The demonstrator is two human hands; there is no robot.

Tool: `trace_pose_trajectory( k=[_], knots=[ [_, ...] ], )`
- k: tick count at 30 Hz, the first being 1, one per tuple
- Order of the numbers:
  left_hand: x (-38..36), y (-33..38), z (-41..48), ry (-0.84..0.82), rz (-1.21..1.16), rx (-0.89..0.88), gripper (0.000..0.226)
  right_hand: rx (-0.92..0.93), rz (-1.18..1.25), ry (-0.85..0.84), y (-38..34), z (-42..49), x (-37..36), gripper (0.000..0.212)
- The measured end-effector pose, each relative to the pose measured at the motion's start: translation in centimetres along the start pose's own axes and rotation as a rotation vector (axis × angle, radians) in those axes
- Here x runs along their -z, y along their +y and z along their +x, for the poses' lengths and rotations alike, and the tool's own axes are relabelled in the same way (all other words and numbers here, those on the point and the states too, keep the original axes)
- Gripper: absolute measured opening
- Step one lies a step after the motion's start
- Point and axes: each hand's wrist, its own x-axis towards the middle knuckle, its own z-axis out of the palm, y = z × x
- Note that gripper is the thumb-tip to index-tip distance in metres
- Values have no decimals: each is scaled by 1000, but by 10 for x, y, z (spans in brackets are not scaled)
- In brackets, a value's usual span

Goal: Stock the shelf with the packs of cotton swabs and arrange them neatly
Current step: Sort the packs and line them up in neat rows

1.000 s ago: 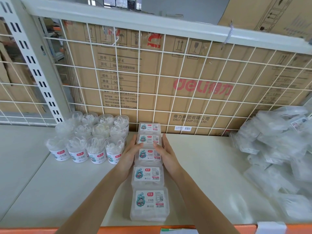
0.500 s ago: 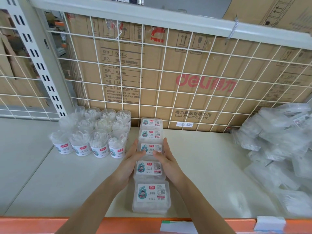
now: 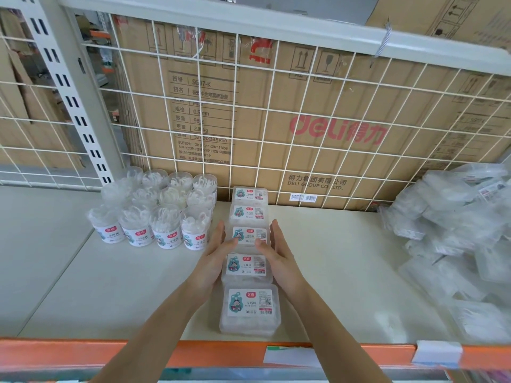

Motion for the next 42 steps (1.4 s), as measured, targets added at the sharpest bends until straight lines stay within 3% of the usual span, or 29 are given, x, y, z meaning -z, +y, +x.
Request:
trace_pose_trajectory(
  k=[2,5,9,13,20,24,29,33,42],
  knots=[
    [1,-3,-8,10,12,-9,69,-20,-4,5,2,-11,2,64],
    [6,-12,-20,9,30,-3,83,-33,24,-23,9,-27,8,67],
    [5,-25,-26,59,-5,23,52,-65,74,-40,13,-39,6,68],
    [3,-26,-26,59,2,62,59,-59,45,-49,11,-41,-2,47],
    [1,-24,-24,66,10,60,49,-73,111,6,3,-43,-7,54],
    [5,-19,-39,26,9,76,74,-77,135,88,3,-48,-7,63],
    [53,-64,-2,132,19,120,42,-80,96,161,9,-71,-5,66],
    [-8,-23,-56,88,-34,144,55,-84,110,191,15,-79,-12,66],
    [-16,-22,-55,144,-95,81,56,-59,88,186,21,-74,-25,60]
  ],
)
